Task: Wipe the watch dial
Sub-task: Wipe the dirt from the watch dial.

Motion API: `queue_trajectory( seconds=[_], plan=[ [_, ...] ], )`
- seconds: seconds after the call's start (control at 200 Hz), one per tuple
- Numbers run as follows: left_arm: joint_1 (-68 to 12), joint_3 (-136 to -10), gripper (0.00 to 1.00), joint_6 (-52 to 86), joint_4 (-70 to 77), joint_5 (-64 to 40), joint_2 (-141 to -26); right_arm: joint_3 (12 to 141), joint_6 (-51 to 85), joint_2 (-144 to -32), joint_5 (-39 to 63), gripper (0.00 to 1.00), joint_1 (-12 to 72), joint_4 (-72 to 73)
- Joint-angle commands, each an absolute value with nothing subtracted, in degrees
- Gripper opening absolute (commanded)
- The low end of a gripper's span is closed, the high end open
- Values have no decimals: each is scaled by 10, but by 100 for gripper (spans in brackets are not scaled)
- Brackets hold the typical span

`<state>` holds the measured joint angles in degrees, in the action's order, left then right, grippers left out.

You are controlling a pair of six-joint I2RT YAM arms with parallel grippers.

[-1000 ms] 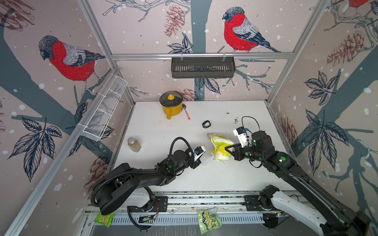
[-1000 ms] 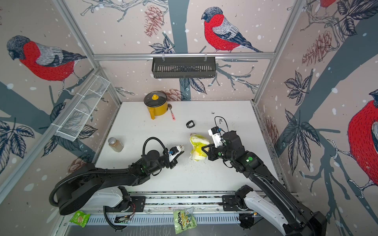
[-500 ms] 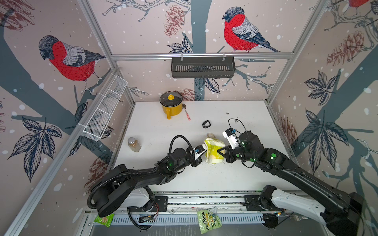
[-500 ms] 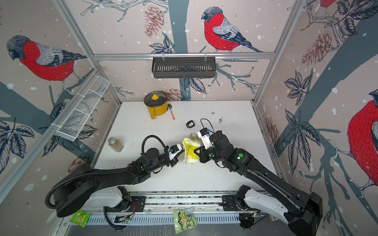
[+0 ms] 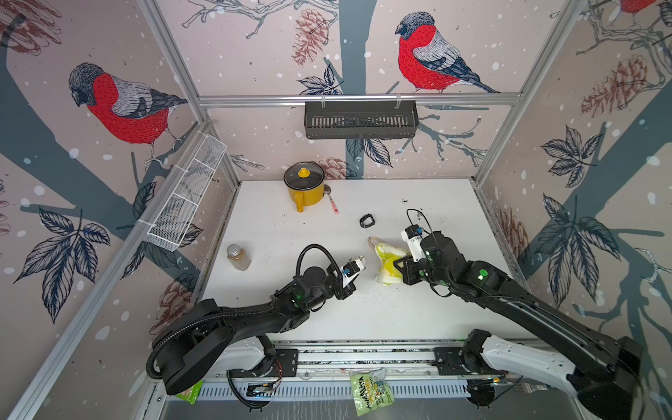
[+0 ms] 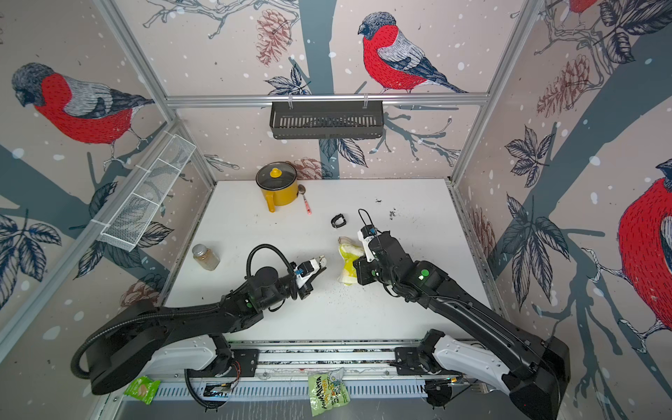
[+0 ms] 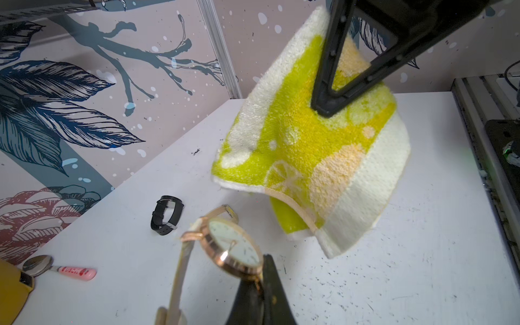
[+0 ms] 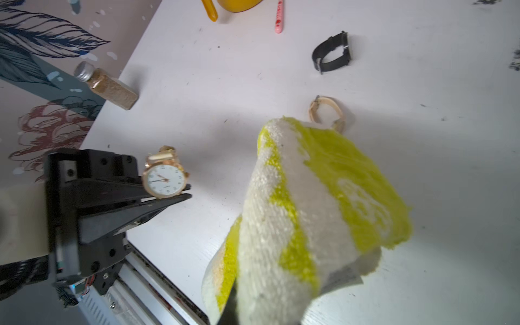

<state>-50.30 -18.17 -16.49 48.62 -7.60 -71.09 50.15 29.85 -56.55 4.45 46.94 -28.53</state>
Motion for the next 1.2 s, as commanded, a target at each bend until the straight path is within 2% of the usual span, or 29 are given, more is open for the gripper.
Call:
queue_trajectory(
  seconds=[0.0, 0.2, 0.675, 1.196],
  plan=[
    [-503, -179, 0, -173, 518, -88, -716, 509, 306, -570, 82, 11, 484, -225],
    [-503, -184, 0, -184, 525, -94, -726, 516, 304, -581, 136, 13, 487, -193],
    [-503, -185, 0, -183, 531, -112, -726, 519, 314, -641, 149, 12, 515, -144],
    [-504, -129, 0, -168, 580, -138, -625, 537, 305, -686, 138, 9, 506, -163]
  ],
)
